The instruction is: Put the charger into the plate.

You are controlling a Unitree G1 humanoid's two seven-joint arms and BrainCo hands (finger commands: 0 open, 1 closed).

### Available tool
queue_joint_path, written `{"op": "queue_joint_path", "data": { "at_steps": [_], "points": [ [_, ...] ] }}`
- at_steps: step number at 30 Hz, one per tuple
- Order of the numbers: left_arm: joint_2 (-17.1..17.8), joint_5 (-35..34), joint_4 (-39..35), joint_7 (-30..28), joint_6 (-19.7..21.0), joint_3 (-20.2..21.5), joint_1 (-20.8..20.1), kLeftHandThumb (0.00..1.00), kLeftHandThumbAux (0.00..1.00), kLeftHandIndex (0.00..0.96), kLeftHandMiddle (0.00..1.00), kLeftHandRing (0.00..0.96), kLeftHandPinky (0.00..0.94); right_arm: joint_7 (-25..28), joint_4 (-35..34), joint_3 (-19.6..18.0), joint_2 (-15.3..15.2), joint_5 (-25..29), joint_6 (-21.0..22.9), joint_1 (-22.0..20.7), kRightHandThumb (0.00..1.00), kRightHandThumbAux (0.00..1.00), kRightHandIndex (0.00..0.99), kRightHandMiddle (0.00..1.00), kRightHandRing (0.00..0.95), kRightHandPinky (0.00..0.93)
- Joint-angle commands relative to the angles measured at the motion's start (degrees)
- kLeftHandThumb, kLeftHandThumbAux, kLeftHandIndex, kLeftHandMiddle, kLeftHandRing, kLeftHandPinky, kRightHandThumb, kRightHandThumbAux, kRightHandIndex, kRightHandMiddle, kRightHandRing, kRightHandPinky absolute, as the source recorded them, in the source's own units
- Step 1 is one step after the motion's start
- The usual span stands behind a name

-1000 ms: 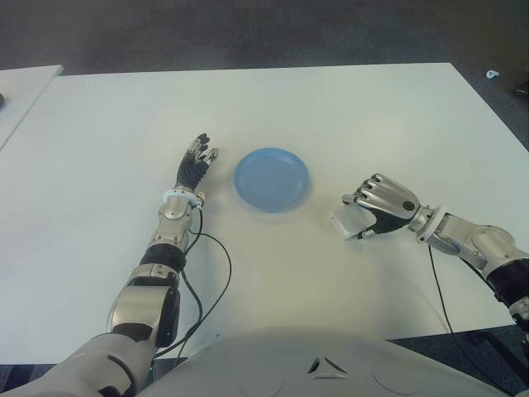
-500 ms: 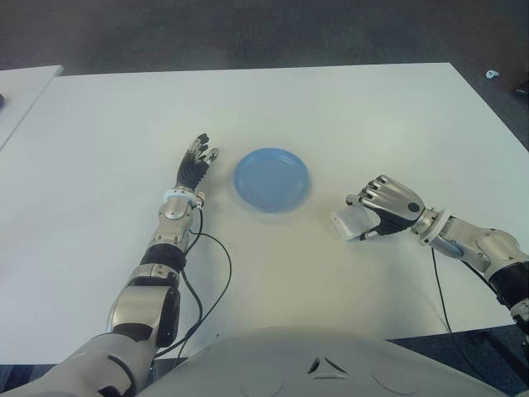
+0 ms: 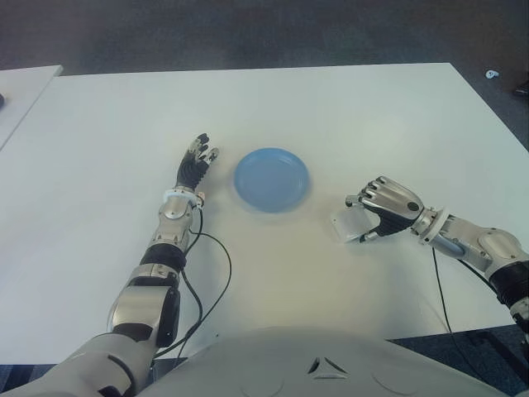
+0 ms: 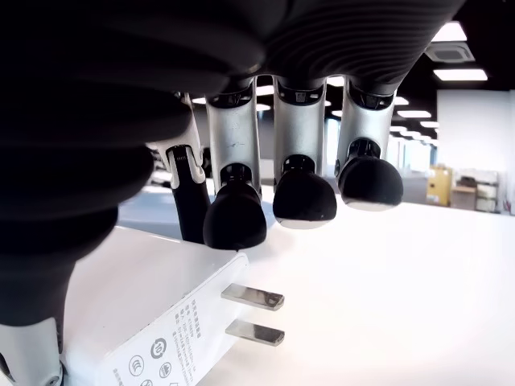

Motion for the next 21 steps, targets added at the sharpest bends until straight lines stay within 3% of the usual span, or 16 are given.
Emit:
{"op": "queue_joint_path", "data": {
  "at_steps": [1,21],
  "points": [
    [-0.7,0.3,1.0,-1.4,2.2,-0.6,1.6,0.000,0.516,0.038,0.089,0.059,0.041,1.6,0.3,0.3,0.1,-0.6,-0.5,0.3,0.716,0.702,0.442,0.849,0.844,0.872],
    [-0.6,0.3,1.4,-1.8,2.2,-0.6,1.4,0.000,0.510,0.045,0.088,0.056,0.035,0.4,-6.2,-2.2,-0.1,-4.0,5.6,0.6,0.724,0.709,0.440,0.888,0.889,0.887]
  ]
}}
